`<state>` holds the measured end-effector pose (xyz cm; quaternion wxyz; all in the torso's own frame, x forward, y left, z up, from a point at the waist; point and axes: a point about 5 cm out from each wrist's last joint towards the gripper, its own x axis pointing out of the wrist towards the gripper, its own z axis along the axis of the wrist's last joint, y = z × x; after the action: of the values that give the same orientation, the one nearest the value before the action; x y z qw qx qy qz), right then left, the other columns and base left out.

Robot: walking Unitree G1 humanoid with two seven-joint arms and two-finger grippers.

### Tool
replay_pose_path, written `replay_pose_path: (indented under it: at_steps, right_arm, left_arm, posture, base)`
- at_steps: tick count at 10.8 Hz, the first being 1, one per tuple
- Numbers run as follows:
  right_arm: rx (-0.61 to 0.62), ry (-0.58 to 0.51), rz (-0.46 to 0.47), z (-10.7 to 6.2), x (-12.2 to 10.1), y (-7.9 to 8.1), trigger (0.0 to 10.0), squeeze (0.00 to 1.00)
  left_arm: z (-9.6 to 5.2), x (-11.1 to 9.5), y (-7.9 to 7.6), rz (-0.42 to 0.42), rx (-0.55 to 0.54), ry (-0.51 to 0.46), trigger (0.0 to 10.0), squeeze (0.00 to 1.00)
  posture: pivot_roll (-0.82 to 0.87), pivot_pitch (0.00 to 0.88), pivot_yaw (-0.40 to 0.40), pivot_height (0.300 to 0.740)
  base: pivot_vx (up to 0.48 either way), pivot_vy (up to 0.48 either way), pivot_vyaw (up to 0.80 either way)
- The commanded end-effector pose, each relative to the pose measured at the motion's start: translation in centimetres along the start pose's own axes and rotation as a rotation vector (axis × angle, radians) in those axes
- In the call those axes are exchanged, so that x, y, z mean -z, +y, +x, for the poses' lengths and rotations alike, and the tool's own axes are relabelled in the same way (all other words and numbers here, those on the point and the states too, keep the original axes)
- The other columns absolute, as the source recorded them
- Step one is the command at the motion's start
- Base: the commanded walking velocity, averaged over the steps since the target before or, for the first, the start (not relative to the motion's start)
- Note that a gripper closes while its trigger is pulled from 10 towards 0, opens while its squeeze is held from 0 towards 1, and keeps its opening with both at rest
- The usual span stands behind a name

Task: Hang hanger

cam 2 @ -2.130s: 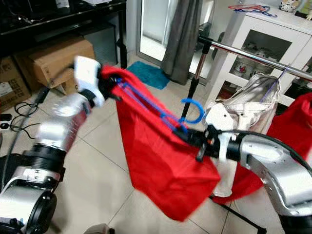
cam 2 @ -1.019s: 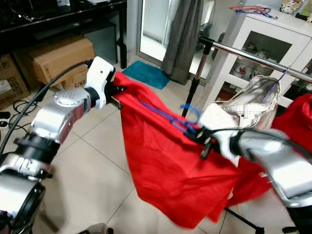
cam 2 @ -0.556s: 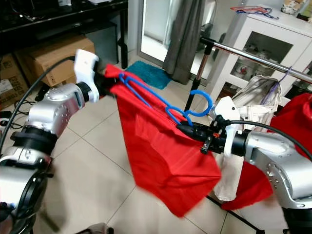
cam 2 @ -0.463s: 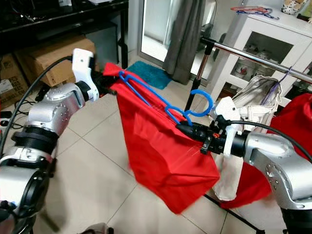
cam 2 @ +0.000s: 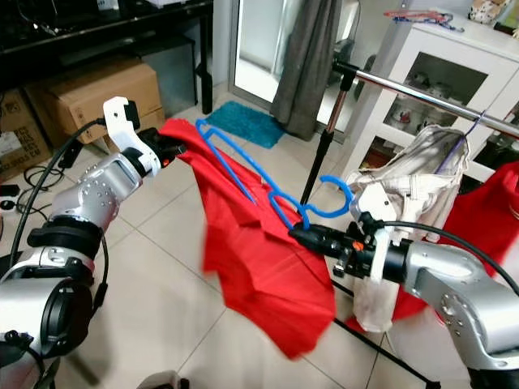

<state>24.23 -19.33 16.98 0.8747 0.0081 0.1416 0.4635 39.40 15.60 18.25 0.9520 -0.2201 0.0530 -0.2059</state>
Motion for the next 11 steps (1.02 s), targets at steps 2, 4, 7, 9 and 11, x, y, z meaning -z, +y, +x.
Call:
replay_pose_path:
  at_steps: [2, 4, 7, 9, 11]
  right_arm:
    - [0.149, -0.156, 0.049, 0.8, -1.8, -1.4, 0.0, 0.00]
    - [0.285, -0.292, 0.125, 3.6, -2.8, -2.4, 0.0, 0.00]
    - [0.534, -0.313, 0.214, 4.8, -2.1, -4.6, 0.0, 0.00]
    - [0.612, 0.017, 0.071, 2.7, 3.2, -4.5, 10.0, 0.00]
    - [0.773, 0.148, 0.106, 0.8, 8.1, -4.1, 10.0, 0.00]
  left_arm:
    - [0.4, 0.5, -1.5, 0.223, 0.065, 0.096, 0.0, 0.00]
    - [0.0, 5.1, -6.0, 0.328, 0.290, 0.235, 0.0, 0.00]
    - [-1.6, 7.3, -10.1, 0.376, 0.439, 0.264, 0.0, 0.00]
    - [-4.4, 6.4, -5.2, 0.500, 0.174, 0.178, 9.0, 0.00]
    - [-7.6, 8.5, -1.9, 0.559, 0.046, 0.238, 10.0, 0.00]
  posture:
    - [-0.01, 0.000, -0.052, 0.740]
    - [-0.01, 0.000, -0.053, 0.740]
    - [0.00, 0.000, -0.060, 0.740]
    - [0.00, 0.000, -0.052, 0.740]
    - [-0.02, 0.000, -0.026, 0.740]
  base:
    - [0.000, 0.000, 0.00]
    - [0.000, 0.000, 0.00]
    - [0.000, 0.000, 0.00]
    - [0.000, 0.000, 0.00]
    - [0.000, 0.000, -0.64]
